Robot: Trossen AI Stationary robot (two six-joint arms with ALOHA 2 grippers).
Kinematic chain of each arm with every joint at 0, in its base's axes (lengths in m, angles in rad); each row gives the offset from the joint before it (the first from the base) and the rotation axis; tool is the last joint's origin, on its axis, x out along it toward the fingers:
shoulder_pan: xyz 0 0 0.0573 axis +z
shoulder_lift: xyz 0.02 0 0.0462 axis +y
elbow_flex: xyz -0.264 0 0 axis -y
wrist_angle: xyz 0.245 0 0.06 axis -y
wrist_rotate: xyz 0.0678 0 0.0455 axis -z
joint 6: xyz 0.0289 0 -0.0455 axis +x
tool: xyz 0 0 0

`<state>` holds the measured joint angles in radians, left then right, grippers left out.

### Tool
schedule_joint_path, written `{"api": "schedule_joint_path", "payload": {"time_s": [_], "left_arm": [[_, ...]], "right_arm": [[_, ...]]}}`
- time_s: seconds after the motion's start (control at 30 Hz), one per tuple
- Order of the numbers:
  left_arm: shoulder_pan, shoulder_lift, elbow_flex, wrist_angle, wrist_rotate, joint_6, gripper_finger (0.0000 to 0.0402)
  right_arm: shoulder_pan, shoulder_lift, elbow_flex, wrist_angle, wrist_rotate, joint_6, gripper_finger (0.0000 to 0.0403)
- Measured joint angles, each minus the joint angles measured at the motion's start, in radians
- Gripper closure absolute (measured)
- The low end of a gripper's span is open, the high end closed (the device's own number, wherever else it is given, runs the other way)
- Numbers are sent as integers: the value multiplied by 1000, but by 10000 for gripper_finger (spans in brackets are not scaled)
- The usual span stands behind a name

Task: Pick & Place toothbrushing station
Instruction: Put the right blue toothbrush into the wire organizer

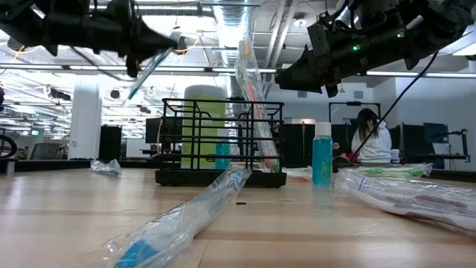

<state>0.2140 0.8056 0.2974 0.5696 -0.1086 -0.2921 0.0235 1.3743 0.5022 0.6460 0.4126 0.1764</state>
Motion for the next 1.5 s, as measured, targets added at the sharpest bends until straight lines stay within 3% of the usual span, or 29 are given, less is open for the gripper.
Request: {"api": "schedule_joint_path", "payload": {"time_s": [0.3,0.73,1.07,1.5], "left_arm": [[-150,243,0,389,-22,133,393],[-238,560,0,842,-22,189,390],[-281,689,0,1001,-31,206,391],[-283,718,45,1001,-33,226,393]], "right_arm": [[0,0,0,-4,0,0,285],[0,0,0,-14,0,0,285],[0,0,0,-14,0,-1,285],[0,0,0,-18,4,-3,285]]}}
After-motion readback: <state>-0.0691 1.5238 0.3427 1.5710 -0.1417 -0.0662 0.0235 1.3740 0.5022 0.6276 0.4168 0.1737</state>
